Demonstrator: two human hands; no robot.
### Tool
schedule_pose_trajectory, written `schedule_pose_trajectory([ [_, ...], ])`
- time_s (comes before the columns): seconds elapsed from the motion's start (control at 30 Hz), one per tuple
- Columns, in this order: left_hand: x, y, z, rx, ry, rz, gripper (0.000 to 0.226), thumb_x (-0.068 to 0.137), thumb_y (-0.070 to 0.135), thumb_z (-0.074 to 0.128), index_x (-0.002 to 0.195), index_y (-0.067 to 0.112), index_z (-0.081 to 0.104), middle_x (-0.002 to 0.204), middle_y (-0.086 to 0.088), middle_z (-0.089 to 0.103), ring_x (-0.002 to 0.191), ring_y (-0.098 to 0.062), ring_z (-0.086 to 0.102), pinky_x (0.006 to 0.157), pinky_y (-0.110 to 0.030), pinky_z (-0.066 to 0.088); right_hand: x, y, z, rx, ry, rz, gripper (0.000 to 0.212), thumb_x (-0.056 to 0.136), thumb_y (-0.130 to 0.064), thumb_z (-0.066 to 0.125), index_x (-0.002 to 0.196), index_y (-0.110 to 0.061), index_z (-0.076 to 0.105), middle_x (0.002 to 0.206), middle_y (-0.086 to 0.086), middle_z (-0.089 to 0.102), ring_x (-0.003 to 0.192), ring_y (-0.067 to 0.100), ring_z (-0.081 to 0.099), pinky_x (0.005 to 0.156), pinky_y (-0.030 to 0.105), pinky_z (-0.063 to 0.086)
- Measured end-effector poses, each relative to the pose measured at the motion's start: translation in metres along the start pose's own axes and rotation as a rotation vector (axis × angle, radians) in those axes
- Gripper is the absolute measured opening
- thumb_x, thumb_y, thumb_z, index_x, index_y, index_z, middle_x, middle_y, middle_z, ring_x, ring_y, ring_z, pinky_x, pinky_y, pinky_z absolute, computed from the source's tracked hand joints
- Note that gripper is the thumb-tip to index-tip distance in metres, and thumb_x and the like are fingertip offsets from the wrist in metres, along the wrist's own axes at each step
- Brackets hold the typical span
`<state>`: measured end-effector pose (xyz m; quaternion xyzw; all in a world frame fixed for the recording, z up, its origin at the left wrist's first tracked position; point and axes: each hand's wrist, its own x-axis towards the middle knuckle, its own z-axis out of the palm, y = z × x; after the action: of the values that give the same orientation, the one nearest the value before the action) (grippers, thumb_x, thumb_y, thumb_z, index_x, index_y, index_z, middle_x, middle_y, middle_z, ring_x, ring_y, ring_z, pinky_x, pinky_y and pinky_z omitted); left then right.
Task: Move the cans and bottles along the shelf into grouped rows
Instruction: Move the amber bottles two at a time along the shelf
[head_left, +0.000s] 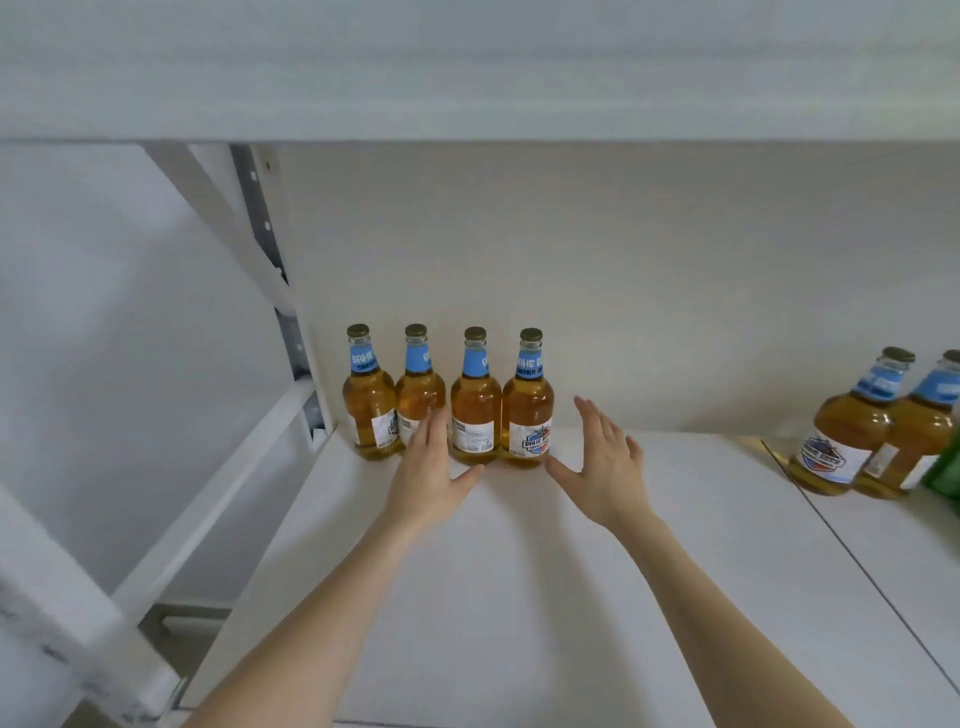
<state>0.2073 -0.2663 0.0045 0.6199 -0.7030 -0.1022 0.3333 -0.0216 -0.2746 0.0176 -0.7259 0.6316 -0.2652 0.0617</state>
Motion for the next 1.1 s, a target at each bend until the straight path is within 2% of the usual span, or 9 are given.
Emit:
schedule_pose_trajectory([
  [0.13,0.018,-0.010,0.026,-0.248,-0.014,-0.066,0.091,0.082,0.036,0.075,0.154,0.025,0.020,0.156,0.005,0.035,0.143,-0.013,0.036,0.114,-0.039,0.038,0.031,0.012,0.015,0.285,-0.088,0.012,0.089,0.087,-0.049,0.067,0.156,-0.021,0.018,0.160,-0.001,0.031,0.145,0.022,0.032,0.114,0.047,0.032],
  [0.2,0.025,-0.016,0.039,-0.352,-0.007,-0.111,0.089,0.081,0.036,0.076,0.152,0.032,0.022,0.153,0.010,0.039,0.139,-0.010,0.041,0.111,-0.041,0.043,0.046,0.016,0.022,0.434,-0.123,0.024,0.089,0.087,-0.042,0.072,0.155,-0.021,0.020,0.159,0.001,0.033,0.144,0.022,0.034,0.113,0.041,0.034],
  [0.33,0.031,-0.025,0.059,-0.409,0.051,-0.125,0.082,0.084,0.026,0.077,0.151,0.026,0.029,0.149,0.010,0.042,0.135,-0.007,0.042,0.107,-0.026,0.038,0.074,0.020,0.035,0.709,-0.227,0.103,0.086,0.084,-0.039,0.075,0.153,-0.023,0.026,0.153,0.003,0.041,0.139,0.023,0.041,0.107,0.039,0.040],
  [0.47,0.039,-0.030,0.070,-0.451,0.059,-0.122,0.075,0.086,0.021,0.074,0.148,0.026,0.033,0.142,0.017,0.045,0.129,0.003,0.041,0.101,-0.015,0.037,0.093,0.021,0.049,0.892,-0.309,0.102,0.063,0.082,-0.031,0.078,0.136,-0.023,0.046,0.130,-0.002,0.062,0.119,0.019,0.061,0.088,0.028,0.052],
  [0.57,0.047,-0.033,0.075,-0.501,0.061,-0.142,0.071,0.089,0.019,0.071,0.149,0.024,0.033,0.143,0.015,0.046,0.129,0.001,0.043,0.106,-0.024,0.037,0.103,0.024,0.059,0.990,-0.357,0.059,0.055,0.078,-0.027,0.083,0.127,-0.025,0.057,0.120,-0.003,0.071,0.109,0.018,0.069,0.089,0.033,0.056],
  [0.67,0.054,-0.036,0.078,-0.549,0.043,-0.200,0.072,0.089,0.018,0.071,0.150,0.022,0.032,0.140,0.015,0.046,0.125,0.000,0.042,0.103,-0.024,0.037,0.105,0.025,0.062,1.042,-0.358,0.064,0.063,0.071,-0.030,0.087,0.127,-0.027,0.058,0.118,-0.002,0.072,0.107,0.019,0.070,0.090,0.039,0.057],
  [0.8,0.062,-0.041,0.079,-0.635,0.003,-0.254,0.077,0.081,0.024,0.080,0.146,0.024,0.038,0.142,0.007,0.053,0.128,-0.012,0.052,0.109,-0.041,0.045,0.102,0.028,0.058,1.071,-0.368,0.068,0.052,0.079,-0.021,0.081,0.124,-0.030,0.057,0.118,-0.002,0.071,0.100,0.015,0.071,0.074,0.025,0.058],
  [0.9,0.063,-0.039,0.076,-0.657,-0.058,-0.256,0.079,0.075,0.027,0.085,0.142,0.026,0.044,0.136,0.007,0.058,0.123,-0.013,0.056,0.104,-0.038,0.048,0.097,0.033,0.052,1.085,-0.382,0.082,0.049,0.082,-0.017,0.077,0.124,-0.032,0.056,0.116,-0.004,0.072,0.097,0.013,0.072,0.068,0.021,0.057],
  [1.1,0.055,-0.038,0.071,-0.698,-0.128,-0.325,0.098,0.041,0.044,0.097,0.129,0.031,0.055,0.122,0.010,0.068,0.115,-0.014,0.063,0.098,-0.044,0.054,0.077,0.038,0.041,1.128,-0.353,0.126,0.038,0.085,-0.018,0.073,0.116,-0.035,0.057,0.108,-0.008,0.072,0.096,0.014,0.071,0.070,0.023,0.055],
])
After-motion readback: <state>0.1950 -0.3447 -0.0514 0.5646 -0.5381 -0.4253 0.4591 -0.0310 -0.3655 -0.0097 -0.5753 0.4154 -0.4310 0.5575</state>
